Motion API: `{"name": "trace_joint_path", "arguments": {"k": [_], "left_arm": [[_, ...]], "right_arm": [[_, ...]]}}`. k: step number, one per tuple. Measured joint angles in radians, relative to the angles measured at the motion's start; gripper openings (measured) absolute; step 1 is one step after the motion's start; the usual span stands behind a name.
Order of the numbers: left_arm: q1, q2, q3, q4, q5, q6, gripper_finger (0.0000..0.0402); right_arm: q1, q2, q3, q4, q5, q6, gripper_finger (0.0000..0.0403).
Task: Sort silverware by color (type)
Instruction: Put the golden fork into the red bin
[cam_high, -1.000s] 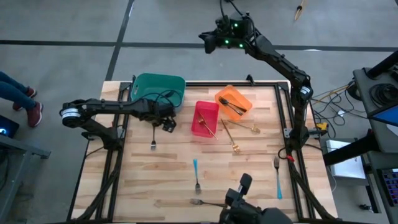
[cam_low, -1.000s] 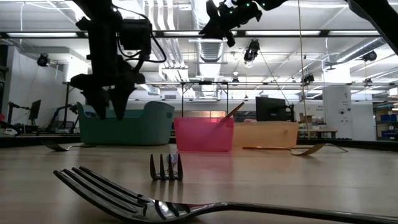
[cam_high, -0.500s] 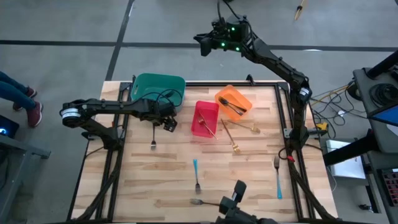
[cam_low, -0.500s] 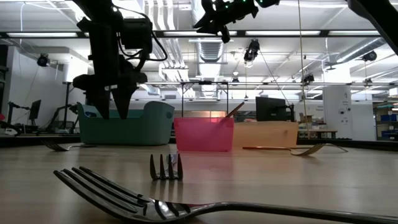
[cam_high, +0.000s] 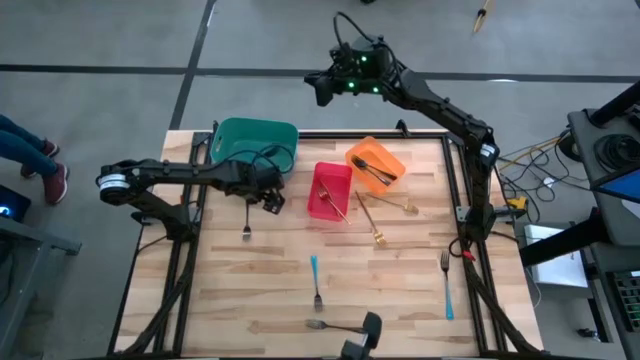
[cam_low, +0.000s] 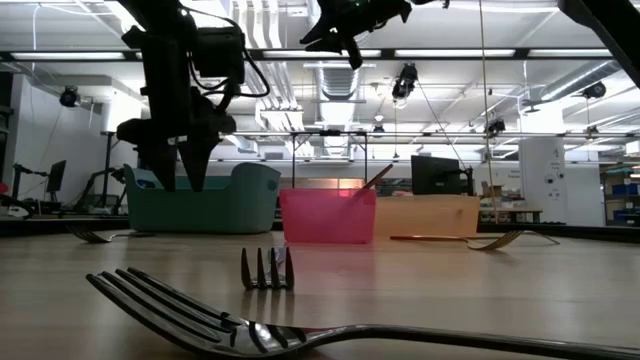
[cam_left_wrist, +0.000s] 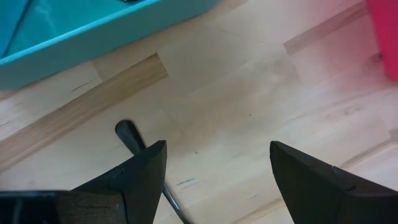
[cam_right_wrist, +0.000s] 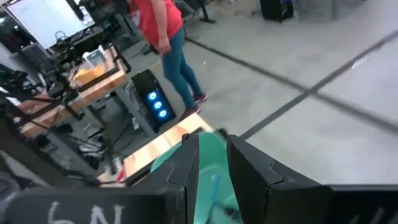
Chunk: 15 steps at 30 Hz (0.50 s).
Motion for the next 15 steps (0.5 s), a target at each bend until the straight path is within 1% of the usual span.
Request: {"name": "trace_joint_path", "arguments": {"k": [3, 7, 11, 15], "left_arm": [[-0.017, 0.0, 0.0, -0.006, 0.001, 0.011, 0.0263], [-0.038, 0.0, 0.0, -0.023, 0.002, 0.03, 0.0263], [-0.045, 0.0, 0.0, -0.045, 0.01, 0.061, 0.0263], [-0.051, 0.0, 0.0, -0.086, 0.066, 0.07, 0.0263]], "right_arm": [[0.013, -0.003, 0.0, -0.064, -0.043, 0.05, 0.0071], [0.028, -0.007, 0.02, -0.214, -0.151, 0.086, 0.007], [0.049, -0.009, 0.05, -0.448, -0.212, 0.093, 0.007], [0.073, -0.009, 0.076, -0.713, -0.216, 0.074, 0.007]]}}
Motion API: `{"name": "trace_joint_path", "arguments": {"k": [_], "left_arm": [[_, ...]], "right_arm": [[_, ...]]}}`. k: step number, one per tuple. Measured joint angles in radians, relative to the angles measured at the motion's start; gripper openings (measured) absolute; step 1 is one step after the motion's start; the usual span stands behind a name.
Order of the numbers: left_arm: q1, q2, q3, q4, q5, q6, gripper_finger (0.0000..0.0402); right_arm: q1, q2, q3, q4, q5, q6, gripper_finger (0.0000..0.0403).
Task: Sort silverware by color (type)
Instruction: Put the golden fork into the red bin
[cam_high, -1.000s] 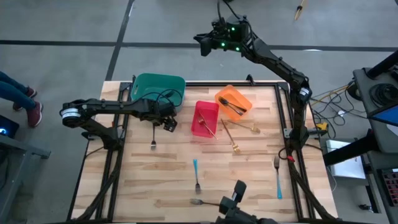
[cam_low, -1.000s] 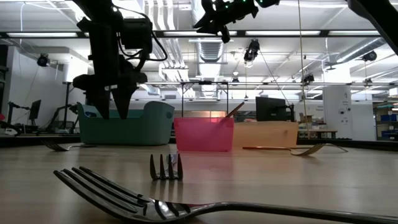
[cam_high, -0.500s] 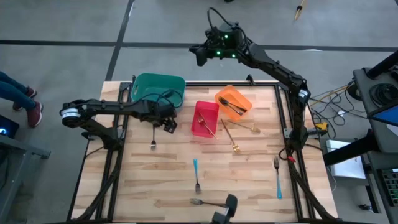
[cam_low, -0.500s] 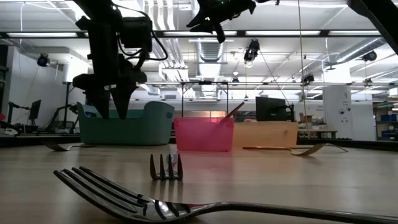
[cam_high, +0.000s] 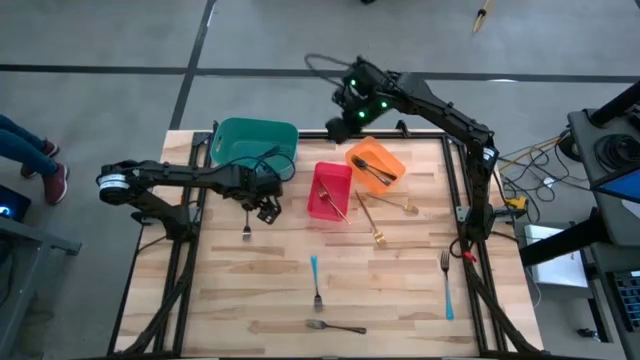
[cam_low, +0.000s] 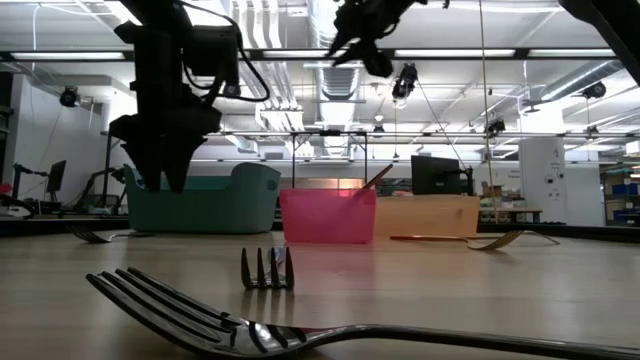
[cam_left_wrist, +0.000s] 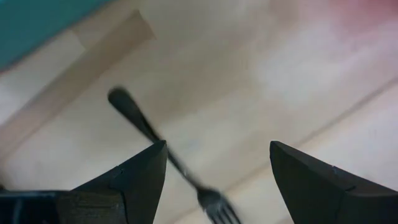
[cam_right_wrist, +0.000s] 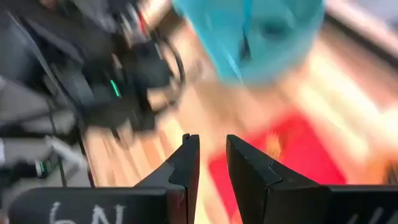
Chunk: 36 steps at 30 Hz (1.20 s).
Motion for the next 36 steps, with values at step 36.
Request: {"name": "trace_joint_path", "arguments": {"k": [36], "left_arm": [[-0.049, -0.005, 0.0, -0.061, 0.02, 0.008, 0.0263]], "right_arm": [[0.245, -0.182, -0.942, 0.145, 0.245, 0.154, 0.0075]]}}
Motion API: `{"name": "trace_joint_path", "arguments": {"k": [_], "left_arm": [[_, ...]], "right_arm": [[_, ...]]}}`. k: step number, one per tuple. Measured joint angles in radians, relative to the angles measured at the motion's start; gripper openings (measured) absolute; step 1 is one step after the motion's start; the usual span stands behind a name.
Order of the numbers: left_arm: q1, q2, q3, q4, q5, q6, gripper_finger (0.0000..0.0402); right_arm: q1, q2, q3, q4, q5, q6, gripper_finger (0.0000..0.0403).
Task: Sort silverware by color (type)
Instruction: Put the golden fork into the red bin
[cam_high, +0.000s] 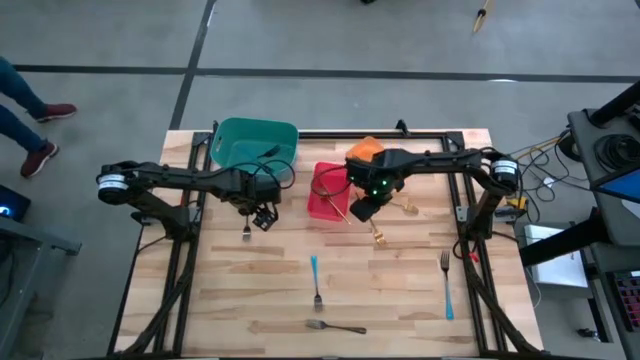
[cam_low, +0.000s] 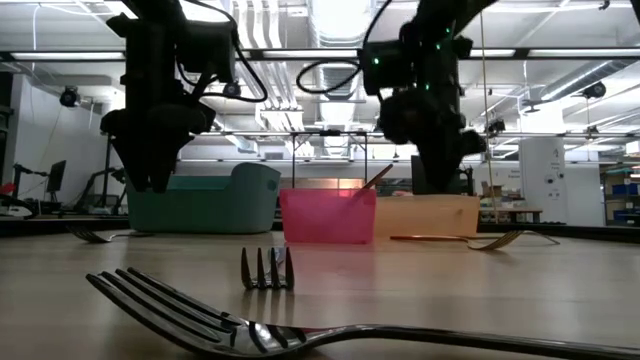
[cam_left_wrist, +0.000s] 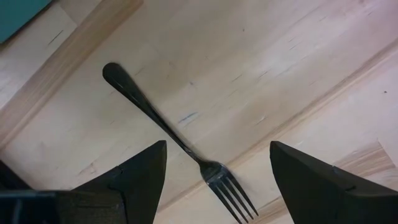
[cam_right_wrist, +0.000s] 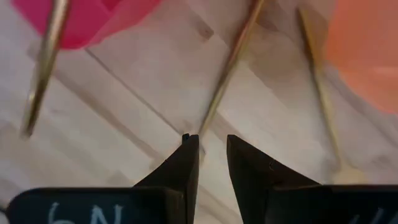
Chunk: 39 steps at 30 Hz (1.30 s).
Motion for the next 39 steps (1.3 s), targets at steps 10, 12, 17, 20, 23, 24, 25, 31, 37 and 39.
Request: {"name": "trace_joint_path", "arguments": {"k": [10, 12, 17, 20, 23, 24, 25, 31, 37, 39], "left_arm": [[0.0, 0.0, 0.0, 0.007, -0.008, 0.0, 0.0263], [0.0, 0.0, 0.0, 0.007, -0.008, 0.0, 0.0263], [0.0, 0.0, 0.0, 0.008, -0.009, 0.0, 0.0263], [0.0, 0.0, 0.0, 0.008, -0.009, 0.0, 0.0263], [0.0, 0.0, 0.0, 0.009, -0.009, 0.0, 0.0263], [0.0, 0.0, 0.0, 0.009, -0.009, 0.0, 0.0263], [0.0, 0.0, 0.0, 0.009, -0.009, 0.0, 0.0263], [0.0, -0.007, 0.006, 0.009, -0.009, 0.001, 0.0263], [0.0, -0.01, 0.053, 0.007, -0.02, 0.052, 0.0263], [0.0, -0.01, 0.075, 0.008, -0.034, 0.075, 0.0263]], "right_arm": [[0.001, 0.005, -0.181, 0.261, 0.046, 0.081, 0.0137], [0.001, 0.005, -0.212, 0.31, 0.061, 0.092, 0.0146], [0.002, 0.004, -0.283, 0.411, 0.086, 0.134, 0.0151], [0.014, 0.007, -0.307, 0.44, 0.13, 0.14, 0.0144], [0.019, 0.008, -0.318, 0.452, 0.151, 0.139, 0.013], [0.019, 0.008, -0.324, 0.459, 0.154, 0.14, 0.0124], [0.019, 0.008, -0.326, 0.462, 0.155, 0.142, 0.0117], [0.018, 0.008, -0.327, 0.456, 0.16, 0.144, 0.0054], [0.017, -0.017, -0.328, 0.442, 0.16, 0.145, 0.0018], [0.017, -0.036, -0.33, 0.427, 0.154, 0.144, 0.0016]]}}
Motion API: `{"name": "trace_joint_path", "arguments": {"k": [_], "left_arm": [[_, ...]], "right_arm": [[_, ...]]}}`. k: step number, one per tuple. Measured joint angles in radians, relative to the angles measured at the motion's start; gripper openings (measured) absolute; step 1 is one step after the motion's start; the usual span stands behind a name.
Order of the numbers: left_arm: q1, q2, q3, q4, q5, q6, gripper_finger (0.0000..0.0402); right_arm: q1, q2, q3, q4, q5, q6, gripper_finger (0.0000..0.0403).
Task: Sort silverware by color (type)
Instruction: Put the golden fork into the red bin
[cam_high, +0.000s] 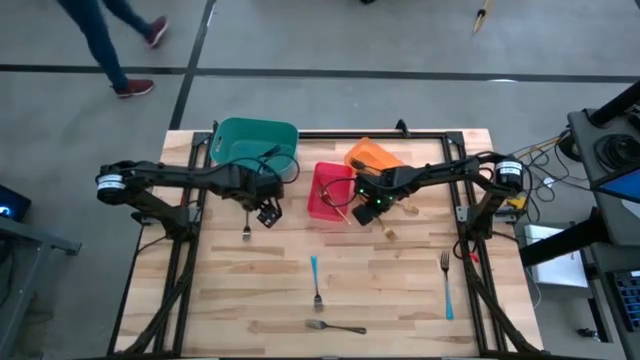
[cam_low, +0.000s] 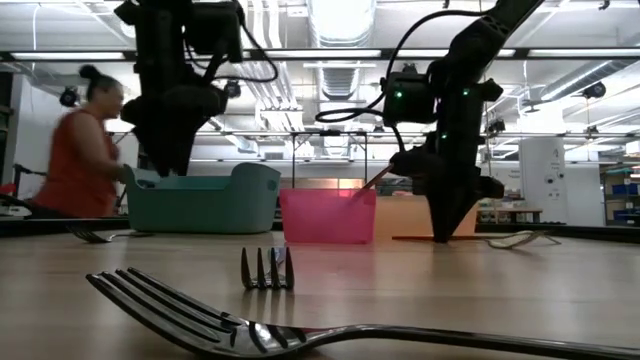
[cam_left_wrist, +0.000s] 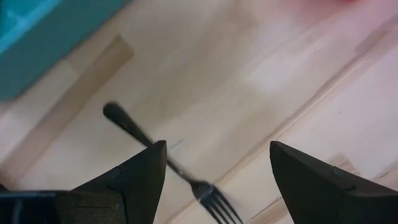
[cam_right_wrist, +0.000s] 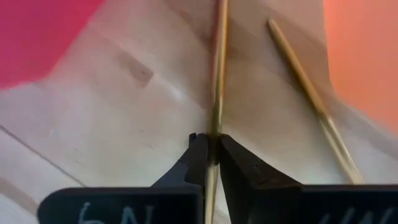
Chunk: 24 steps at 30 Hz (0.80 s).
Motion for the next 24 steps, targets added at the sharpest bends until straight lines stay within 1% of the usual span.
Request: {"name": "trace_joint_path", "arguments": {"k": [10, 14, 16, 20, 24], "left_arm": [[0.001, -0.001, 0.099, -0.005, -0.054, 0.125, 0.0263], [0.004, -0.001, 0.133, -0.016, -0.06, 0.168, 0.0263], [0.005, -0.001, 0.148, -0.019, -0.08, 0.178, 0.0263], [0.005, -0.001, 0.177, -0.024, -0.127, 0.196, 0.0263], [0.01, -0.001, 0.2, -0.025, -0.152, 0.241, 0.0263]], "right_arm": [[0.001, -0.185, -0.002, -0.092, -0.06, 0.01, 0.0014], [0.001, -0.29, 0.0, -0.09, -0.058, 0.049, 0.0014], [-0.003, -0.341, 0.001, -0.071, -0.042, 0.065, 0.0014], [-0.022, -0.387, 0.066, -0.054, 0.024, 0.049, 0.0013], [-0.067, -0.356, 0.191, -0.005, 0.032, -0.053, 0.0013]]}}
